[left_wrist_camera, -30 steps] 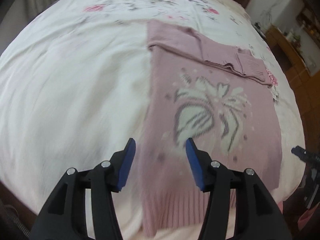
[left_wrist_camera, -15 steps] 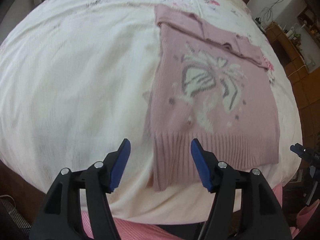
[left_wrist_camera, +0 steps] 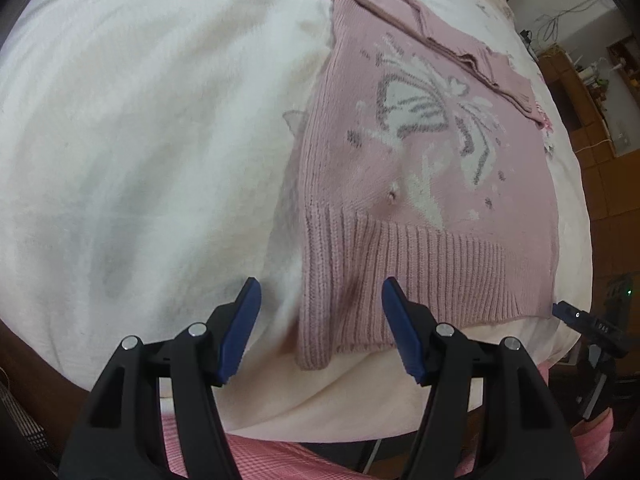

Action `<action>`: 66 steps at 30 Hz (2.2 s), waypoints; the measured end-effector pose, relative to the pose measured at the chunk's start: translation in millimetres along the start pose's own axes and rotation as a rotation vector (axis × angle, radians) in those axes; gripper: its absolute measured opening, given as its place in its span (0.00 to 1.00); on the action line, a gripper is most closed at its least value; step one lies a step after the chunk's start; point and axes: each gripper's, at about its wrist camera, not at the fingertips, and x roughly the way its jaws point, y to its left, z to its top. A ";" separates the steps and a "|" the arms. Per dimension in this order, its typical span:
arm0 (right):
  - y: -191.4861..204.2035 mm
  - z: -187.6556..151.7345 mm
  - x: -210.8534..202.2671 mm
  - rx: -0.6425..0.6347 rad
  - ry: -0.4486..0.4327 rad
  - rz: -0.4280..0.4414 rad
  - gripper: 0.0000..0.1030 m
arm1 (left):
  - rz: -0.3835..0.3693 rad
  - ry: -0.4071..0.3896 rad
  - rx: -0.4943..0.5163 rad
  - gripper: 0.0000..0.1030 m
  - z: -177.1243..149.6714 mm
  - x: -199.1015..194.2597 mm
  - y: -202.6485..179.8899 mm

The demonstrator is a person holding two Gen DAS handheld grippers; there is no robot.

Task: Fold small clothes
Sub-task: 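Grasp the hem with both tools and fold it up toward the collar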

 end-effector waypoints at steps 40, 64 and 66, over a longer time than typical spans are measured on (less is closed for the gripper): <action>4.4 15.1 -11.4 -0.010 -0.008 0.182 0.11 | -0.113 0.006 0.025 0.07 13.2 -2.0 -21.4; -2.8 187.8 -35.5 0.194 -0.102 0.382 0.11 | -0.201 -0.165 -0.178 0.07 171.1 -4.1 -15.9; -5.8 198.1 -25.5 0.207 -0.090 0.371 0.11 | -0.185 -0.154 -0.193 0.07 181.1 6.3 -14.2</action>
